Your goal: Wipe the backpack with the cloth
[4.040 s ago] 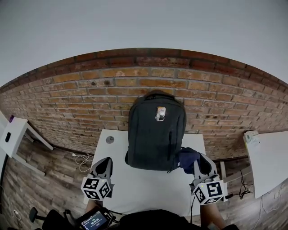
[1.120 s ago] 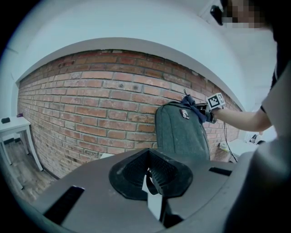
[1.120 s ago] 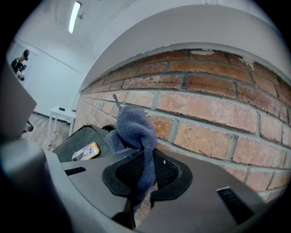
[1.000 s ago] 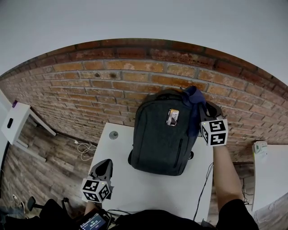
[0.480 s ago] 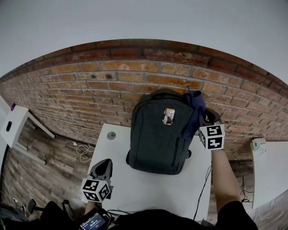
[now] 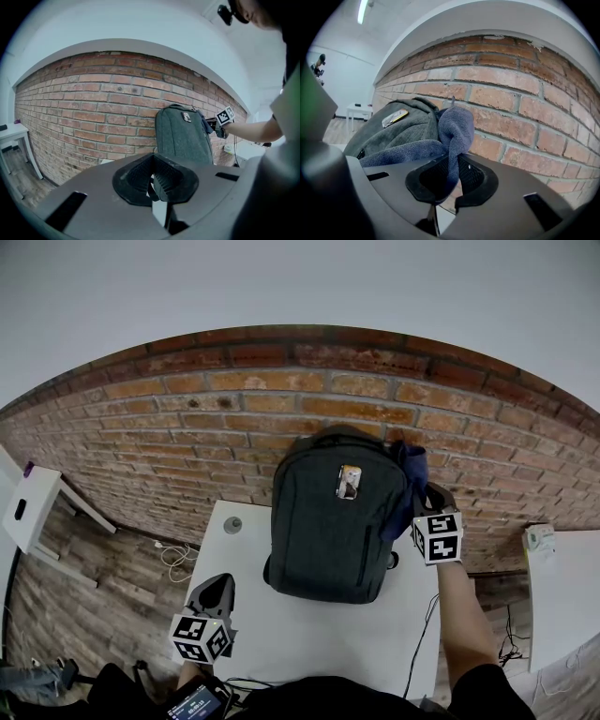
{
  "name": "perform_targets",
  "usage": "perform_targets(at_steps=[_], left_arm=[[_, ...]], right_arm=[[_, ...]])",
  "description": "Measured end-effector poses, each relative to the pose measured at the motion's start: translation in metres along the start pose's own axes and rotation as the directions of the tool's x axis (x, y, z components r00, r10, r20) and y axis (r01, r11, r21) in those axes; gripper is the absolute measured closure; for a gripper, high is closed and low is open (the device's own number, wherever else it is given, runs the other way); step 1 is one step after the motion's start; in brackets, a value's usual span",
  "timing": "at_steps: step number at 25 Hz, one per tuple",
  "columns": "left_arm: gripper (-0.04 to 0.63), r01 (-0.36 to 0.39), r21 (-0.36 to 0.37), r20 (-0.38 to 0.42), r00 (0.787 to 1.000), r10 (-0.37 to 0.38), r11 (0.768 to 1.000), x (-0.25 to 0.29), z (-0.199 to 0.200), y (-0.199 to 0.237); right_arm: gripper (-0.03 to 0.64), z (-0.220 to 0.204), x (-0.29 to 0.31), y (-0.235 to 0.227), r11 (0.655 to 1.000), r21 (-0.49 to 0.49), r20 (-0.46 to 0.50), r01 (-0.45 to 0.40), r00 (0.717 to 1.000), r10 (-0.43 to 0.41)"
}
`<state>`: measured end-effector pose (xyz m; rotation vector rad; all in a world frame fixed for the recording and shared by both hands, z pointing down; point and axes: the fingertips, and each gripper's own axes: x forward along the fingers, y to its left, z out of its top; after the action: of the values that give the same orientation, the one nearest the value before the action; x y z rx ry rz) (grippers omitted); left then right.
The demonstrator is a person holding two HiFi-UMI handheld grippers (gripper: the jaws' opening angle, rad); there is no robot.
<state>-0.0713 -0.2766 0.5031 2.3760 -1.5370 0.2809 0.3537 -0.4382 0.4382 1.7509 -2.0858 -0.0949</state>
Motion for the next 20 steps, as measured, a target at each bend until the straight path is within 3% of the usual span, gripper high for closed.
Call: perform_targets(at_steps=[20], left_arm=[[0.598, -0.037, 0.019, 0.012, 0.999, 0.037, 0.999, -0.013, 0.008, 0.010]], right_arm=[[0.569, -0.107, -0.014, 0.055, 0.988, 0.147, -0.156, -0.050, 0.985, 0.073]])
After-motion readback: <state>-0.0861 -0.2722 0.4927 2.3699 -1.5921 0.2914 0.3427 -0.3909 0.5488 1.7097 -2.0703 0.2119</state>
